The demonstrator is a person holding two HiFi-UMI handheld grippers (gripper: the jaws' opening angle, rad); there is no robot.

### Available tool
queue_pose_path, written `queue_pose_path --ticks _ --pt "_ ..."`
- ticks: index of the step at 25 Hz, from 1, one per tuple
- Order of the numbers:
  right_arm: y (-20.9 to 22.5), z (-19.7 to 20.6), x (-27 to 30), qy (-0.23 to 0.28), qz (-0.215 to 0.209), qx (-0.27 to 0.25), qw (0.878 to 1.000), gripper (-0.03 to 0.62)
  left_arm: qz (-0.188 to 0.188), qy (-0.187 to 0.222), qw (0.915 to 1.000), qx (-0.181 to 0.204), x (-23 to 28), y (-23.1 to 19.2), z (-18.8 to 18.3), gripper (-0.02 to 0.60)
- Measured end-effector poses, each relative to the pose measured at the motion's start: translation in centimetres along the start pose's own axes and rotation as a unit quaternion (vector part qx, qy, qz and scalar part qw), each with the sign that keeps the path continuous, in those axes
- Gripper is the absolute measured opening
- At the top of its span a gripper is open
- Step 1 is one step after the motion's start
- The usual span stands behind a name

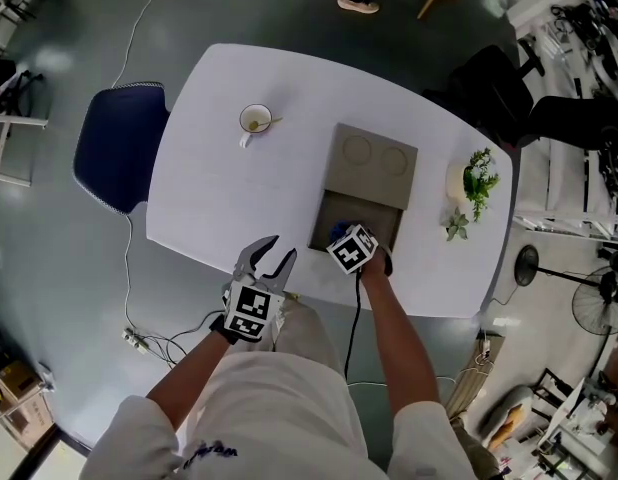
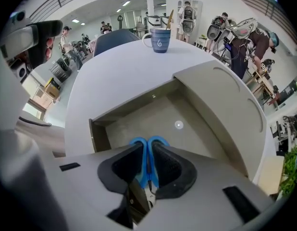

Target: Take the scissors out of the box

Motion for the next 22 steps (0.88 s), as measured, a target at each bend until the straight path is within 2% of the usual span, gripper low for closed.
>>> queue_pose_path --ticks 2,5,6,12,15,19,22 --pt "-0.1 0.1 0.0 0.002 0.000 -0.007 1.000 0.080 -0.008 -0.004 0.9999 -0.013 -0.2 -0.1 0.3 0.133" --pt "-0.1 0.2 0.0 0.004 0.001 -0.014 1.000 0.080 -0.014 -0.007 0.9996 -0.025 -0.4 -0.1 0.7 0.027" --pt "-0.1 0.2 0.0 0.005 0.001 -0.013 1.000 0.080 -0.014 -0.009 0.9995 -0.027 -0.4 0.0 0.8 0.010" --pt "0.2 0.0 0.2 0.006 -0.006 0.004 1.000 0.078 0.005 -0.024 0.9984 -0.052 -1.1 1.1 1.0 0.002" --pt "0.1 0.1 0.1 0.001 -0.005 0.011 1.000 0.077 0.009 -0.027 0.9983 -0.051 -1.9 1.9 0.6 0.002" --pt "-0.5 0.5 -1.0 0.031 0.036 0.005 0.999 0.077 0.013 -0.023 0.9987 -0.044 -2.7 2.7 -0.4 0.002" --pt "-0.5 0.9 -3.1 0.080 0.068 0.033 0.994 0.077 0.007 -0.018 0.9992 -0.034 -3.6 2.3 -1.5 0.002"
Point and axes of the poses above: the fingertips, and each gripper's own axes: x forward along the fingers, y to its right, z out of its underside, the point moved 8 cm from there along -x, backward along the fingers, and after that the axes turned 10 degrees about y, right-handed, at the moved point
